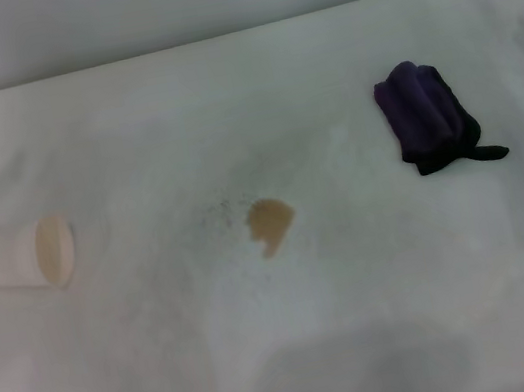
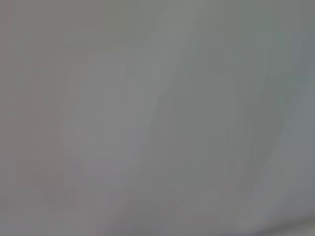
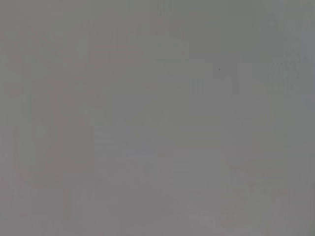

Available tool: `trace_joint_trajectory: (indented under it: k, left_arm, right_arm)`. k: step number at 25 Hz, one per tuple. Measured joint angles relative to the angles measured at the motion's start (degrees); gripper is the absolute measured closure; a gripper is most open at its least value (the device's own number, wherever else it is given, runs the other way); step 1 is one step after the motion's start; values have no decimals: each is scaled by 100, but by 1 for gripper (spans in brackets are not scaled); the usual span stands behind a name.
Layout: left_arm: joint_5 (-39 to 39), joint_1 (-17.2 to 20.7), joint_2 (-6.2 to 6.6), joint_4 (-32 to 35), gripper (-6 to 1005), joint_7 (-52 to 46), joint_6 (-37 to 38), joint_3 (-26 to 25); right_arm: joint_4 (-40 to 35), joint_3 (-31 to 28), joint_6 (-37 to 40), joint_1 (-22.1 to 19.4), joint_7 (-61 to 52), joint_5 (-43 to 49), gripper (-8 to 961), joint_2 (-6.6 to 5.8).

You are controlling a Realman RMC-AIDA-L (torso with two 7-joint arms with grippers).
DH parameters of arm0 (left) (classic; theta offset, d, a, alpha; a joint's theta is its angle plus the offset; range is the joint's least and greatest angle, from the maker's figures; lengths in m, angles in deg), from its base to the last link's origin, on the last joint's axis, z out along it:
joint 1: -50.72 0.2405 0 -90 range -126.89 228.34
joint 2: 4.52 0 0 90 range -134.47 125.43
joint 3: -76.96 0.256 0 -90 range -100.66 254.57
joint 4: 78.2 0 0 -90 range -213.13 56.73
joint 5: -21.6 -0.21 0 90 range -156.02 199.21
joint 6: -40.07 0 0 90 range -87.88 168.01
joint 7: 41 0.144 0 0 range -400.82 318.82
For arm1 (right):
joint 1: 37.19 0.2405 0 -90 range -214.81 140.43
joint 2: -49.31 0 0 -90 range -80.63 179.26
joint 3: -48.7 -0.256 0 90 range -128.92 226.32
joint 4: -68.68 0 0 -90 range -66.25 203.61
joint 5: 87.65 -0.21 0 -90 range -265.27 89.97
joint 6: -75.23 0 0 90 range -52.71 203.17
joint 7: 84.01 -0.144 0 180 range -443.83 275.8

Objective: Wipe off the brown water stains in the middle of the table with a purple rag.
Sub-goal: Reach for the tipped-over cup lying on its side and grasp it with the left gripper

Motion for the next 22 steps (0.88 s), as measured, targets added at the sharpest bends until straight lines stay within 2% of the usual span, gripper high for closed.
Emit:
trace_joint_trajectory:
  k: [6,8,10,11,14,19,20,21,22]
  left_arm:
    - [-2515,-231,86,1151,112,-123,1799,-1140]
    - [-3481,-300,105,1663,112,-195,2347,-1293]
    - [-4080,-376,108,1971,112,-297,2701,-1349]
    - [-4080,-376,108,1971,112,-297,2701,-1349]
    - [-5137,-638,83,2360,112,-341,3393,-1322]
    - [-5767,-816,23,2463,112,-322,3534,-973]
    - [-6034,-912,-29,2471,112,-322,3537,-777]
    - [-6589,-1092,-201,2507,112,-252,3481,-562]
    - [-6589,-1092,-201,2507,112,-252,3481,-562]
  right_arm:
    - [7,9,25,60,1,1,88,14]
    - [15,26,26,75,0,1,88,19]
    - [35,27,26,83,1,1,88,19]
    - [60,21,26,84,1,1,88,19]
    - [123,11,26,92,0,0,88,13]
    - [206,1,27,135,1,0,88,23]
    - [224,1,27,136,0,1,88,23]
    - [237,1,27,137,0,0,88,23]
    - [247,1,27,136,1,-8,88,23]
